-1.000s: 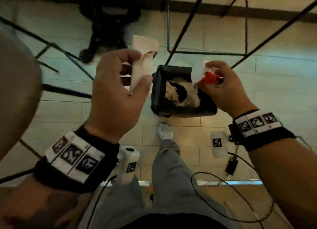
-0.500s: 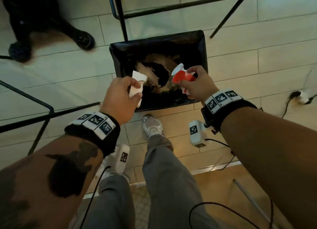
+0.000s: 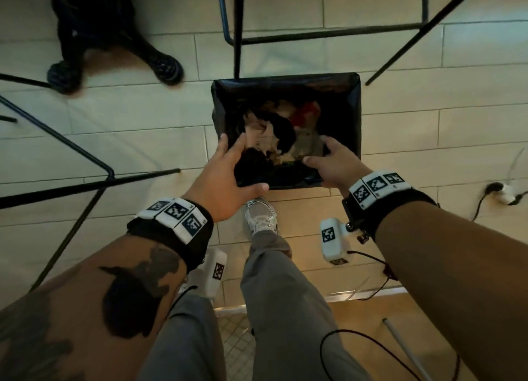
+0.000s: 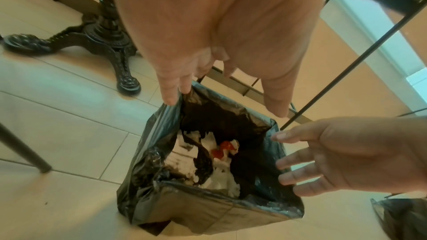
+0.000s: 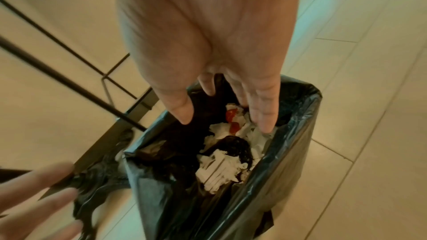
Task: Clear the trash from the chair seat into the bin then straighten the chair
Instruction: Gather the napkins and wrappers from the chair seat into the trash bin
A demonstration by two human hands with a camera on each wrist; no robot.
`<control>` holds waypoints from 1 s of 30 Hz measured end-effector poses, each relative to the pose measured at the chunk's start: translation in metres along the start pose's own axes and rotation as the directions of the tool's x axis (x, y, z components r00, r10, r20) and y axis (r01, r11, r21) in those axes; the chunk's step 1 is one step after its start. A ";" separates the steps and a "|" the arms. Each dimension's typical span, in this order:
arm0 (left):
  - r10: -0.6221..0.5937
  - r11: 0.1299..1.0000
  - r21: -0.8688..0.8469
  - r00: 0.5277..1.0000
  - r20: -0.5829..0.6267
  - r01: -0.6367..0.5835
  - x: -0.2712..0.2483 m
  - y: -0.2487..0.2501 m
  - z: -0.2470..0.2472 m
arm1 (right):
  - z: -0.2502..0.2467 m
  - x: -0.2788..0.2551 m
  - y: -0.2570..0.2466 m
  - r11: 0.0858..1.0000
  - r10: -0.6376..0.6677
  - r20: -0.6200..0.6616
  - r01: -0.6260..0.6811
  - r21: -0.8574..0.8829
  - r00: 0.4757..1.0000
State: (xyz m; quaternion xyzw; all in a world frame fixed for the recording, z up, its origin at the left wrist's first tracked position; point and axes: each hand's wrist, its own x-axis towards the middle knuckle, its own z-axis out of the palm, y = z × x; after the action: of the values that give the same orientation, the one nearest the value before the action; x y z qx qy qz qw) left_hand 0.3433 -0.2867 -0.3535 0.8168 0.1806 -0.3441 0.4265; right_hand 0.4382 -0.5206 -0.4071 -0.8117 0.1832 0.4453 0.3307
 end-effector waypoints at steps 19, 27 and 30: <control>-0.009 0.936 -0.199 0.544 -0.839 -0.292 -0.442 -0.096 -0.151 | 0.174 -0.385 -0.263 0.449 -0.703 0.473 0.847 -0.284 0.531; -0.201 0.962 -0.230 0.182 -0.963 -0.150 -0.509 -0.168 -0.150 | 0.268 -0.458 -0.287 0.218 -0.785 0.525 0.940 -0.261 0.328; -0.190 0.976 -0.199 0.102 -0.976 -0.084 -0.504 -0.179 -0.160 | 0.290 -0.461 -0.277 0.036 -0.797 0.548 0.926 -0.375 0.253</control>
State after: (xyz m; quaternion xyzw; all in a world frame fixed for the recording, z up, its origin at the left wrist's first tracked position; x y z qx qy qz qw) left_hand -0.0485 -0.0543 -0.0314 0.7805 0.4828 0.2967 0.2641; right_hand 0.1802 -0.1180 -0.0258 -0.7610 -0.5433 0.2572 0.2441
